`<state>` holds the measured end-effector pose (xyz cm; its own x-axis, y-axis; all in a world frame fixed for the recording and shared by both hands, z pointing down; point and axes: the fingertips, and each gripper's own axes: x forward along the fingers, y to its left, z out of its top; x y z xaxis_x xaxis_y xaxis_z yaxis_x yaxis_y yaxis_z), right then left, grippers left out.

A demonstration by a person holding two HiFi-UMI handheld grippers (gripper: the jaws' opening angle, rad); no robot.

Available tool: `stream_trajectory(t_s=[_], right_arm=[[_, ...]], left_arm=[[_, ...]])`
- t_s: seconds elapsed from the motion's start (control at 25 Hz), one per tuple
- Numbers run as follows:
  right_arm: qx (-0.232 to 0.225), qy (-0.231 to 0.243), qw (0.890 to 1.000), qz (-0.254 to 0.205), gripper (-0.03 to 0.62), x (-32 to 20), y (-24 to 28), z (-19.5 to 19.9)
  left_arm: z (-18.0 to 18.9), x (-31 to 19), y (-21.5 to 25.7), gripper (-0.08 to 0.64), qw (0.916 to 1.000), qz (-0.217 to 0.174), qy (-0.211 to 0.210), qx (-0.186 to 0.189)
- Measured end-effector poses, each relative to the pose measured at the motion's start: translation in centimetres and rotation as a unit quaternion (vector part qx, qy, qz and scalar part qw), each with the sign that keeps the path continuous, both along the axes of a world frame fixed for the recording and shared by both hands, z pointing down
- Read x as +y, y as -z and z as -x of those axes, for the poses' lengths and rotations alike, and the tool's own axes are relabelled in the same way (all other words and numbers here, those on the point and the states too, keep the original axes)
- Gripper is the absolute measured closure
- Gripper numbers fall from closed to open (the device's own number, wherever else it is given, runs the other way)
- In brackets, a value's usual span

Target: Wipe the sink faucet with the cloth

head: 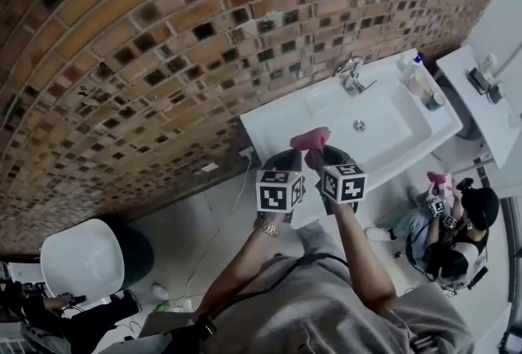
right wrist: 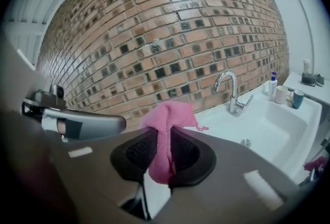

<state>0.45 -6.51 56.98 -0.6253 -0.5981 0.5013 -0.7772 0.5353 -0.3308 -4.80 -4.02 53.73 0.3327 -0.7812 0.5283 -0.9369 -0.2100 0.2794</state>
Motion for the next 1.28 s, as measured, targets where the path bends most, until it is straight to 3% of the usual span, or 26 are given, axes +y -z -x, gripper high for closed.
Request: stream_trajectory(t_s=[0.28,0.44,0.68,0.88,1.12,1.28], right_arm=[[0.031,-0.011,0.999,0.003,0.525,15.0,-0.1,2.1],[0.049,-0.003,0.999,0.003,0.525,20.8,0.1,3.0],[0.025,-0.018,0.999,-0.017,0.523,22.7,2.7,3.0],[0.032,-0.017,0.999,-0.029,0.525,23.4,3.9,2.0],[0.027,-0.030,0.999,-0.020,0.525,23.8,3.5,-0.6],[0.016,-0.025,0.999,-0.035,0.523,23.4,5.1,-0.3]], left_arm=[[1.1,13.2,-0.9,0.541,0.9999,0.000,-0.009,0.013],[1.0,18.2,-1.2,0.541,0.9996,0.001,-0.019,0.018],[2.3,19.8,0.6,0.541,0.9997,-0.020,0.001,0.011],[1.8,20.1,1.3,0.541,0.9995,-0.029,0.012,0.008],[-0.9,21.2,0.8,0.541,0.9998,-0.019,-0.010,-0.005],[-0.9,20.9,1.9,0.541,0.9994,-0.030,-0.007,-0.018]])
